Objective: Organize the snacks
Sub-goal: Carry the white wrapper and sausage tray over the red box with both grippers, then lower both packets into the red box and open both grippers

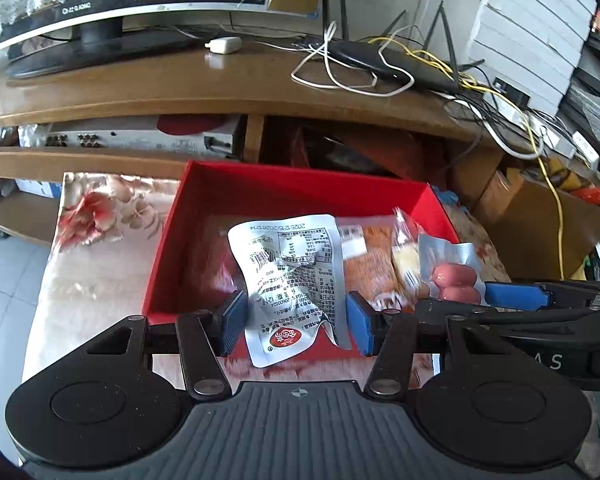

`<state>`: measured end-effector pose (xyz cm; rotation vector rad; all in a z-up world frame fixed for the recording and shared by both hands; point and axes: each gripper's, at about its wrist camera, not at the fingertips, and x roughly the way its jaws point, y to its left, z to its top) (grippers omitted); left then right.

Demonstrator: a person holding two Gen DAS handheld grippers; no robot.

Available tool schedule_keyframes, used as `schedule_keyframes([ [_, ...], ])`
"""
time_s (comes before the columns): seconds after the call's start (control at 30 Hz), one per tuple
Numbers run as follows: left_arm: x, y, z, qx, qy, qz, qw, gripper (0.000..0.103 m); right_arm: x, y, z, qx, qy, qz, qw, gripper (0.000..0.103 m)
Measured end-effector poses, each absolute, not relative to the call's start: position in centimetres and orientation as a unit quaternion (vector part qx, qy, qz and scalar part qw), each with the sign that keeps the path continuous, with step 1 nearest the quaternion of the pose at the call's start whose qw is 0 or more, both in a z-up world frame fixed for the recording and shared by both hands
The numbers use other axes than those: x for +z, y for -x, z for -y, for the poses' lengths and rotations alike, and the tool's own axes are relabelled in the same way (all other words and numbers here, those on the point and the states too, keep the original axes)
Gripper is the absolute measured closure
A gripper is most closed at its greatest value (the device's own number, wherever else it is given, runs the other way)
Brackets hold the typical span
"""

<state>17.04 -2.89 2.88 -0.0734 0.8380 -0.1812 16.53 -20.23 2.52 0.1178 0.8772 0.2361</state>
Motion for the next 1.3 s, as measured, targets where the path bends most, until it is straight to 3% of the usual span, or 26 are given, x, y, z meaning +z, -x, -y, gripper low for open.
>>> schedule_keyframes([
  [1.3, -0.5, -22.9, 2.8, -0.060, 0.028, -0.442, 0.895, 0.041, -0.8, -24.4, 19.5, 0.119, -0.029, -0.455, 0.882, 0.032],
])
